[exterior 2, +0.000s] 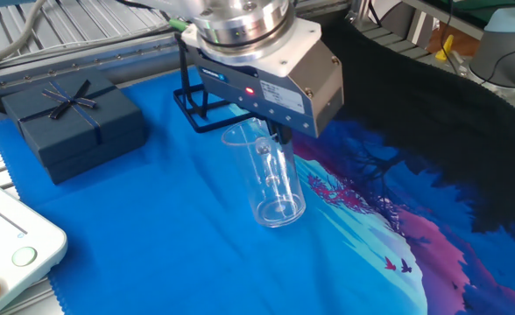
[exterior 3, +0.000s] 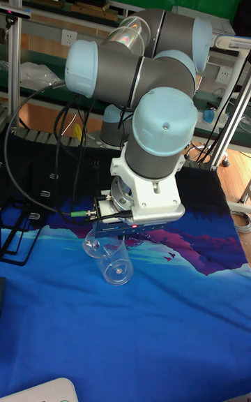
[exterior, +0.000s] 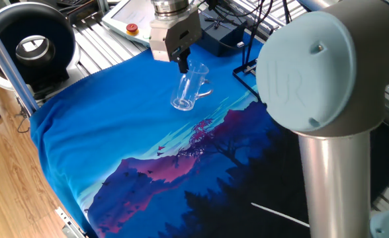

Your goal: Take the cup off the cup rack

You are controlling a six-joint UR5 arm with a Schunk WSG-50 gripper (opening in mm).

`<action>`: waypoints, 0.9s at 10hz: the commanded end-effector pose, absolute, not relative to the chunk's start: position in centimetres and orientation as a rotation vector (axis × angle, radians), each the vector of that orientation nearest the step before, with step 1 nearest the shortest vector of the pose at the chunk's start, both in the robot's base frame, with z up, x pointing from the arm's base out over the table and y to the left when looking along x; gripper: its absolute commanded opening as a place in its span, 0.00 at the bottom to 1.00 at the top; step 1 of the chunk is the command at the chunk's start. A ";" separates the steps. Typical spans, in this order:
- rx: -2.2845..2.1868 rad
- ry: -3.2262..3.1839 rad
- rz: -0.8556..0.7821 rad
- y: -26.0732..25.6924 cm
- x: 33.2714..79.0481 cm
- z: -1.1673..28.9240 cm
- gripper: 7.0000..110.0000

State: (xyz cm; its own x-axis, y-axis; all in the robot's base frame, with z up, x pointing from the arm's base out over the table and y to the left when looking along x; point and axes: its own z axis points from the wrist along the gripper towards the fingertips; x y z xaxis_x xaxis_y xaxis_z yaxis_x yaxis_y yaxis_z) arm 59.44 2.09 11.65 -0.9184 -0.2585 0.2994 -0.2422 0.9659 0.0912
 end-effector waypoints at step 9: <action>0.218 -2.930 -0.030 2.0 59.4 12.0 0.00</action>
